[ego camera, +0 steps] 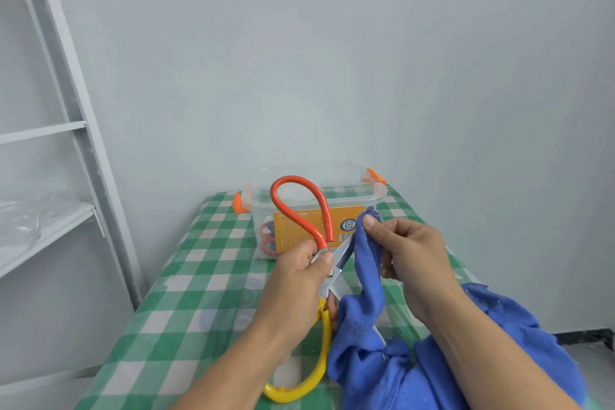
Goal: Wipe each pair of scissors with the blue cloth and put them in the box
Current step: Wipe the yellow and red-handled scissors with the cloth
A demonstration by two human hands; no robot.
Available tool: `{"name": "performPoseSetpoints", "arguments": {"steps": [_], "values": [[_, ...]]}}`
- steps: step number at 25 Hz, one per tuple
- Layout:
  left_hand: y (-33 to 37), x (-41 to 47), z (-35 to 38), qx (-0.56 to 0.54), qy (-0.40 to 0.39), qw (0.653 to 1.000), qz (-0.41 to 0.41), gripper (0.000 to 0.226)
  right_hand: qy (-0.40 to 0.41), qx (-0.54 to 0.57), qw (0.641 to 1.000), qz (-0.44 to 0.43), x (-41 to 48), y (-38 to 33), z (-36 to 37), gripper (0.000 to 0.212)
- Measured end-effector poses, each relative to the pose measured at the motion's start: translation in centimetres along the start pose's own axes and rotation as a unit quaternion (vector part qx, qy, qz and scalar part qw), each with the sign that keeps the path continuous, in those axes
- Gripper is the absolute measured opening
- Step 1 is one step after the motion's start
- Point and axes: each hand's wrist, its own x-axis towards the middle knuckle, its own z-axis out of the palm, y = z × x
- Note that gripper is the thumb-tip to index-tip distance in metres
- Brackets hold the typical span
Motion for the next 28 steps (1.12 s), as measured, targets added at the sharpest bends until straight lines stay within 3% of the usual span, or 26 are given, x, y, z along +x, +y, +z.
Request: {"name": "performPoseSetpoints", "arguments": {"steps": [7,11,14,20,24,28], "values": [[0.3,-0.3,0.2,-0.066,0.005,0.997,-0.049,0.036,-0.005,0.021,1.000,0.004,-0.2,-0.1,0.3,0.046],[0.1,0.0,-0.1,-0.054,0.032,0.996,-0.056,0.025,0.046,0.076,0.995,-0.051,-0.1,-0.3,0.0,0.059],[0.0,0.2,-0.6,-0.061,0.053,0.994,-0.073,0.023,0.013,0.100,0.993,-0.062,-0.4,-0.3,-0.2,0.050],[0.3,0.2,-0.8,-0.053,0.068,0.995,-0.056,0.018,-0.095,0.071,0.993,-0.010,-1.1,-0.4,0.1,0.046],[0.3,0.2,-0.6,-0.022,0.060,0.997,-0.037,0.015,-0.095,0.033,0.994,-0.031,-1.5,-0.8,0.6,0.029],[-0.2,0.3,-0.4,0.032,0.038,0.999,-0.021,0.024,-0.058,-0.014,0.998,-0.019,-1.5,-0.5,1.6,0.039]]}}
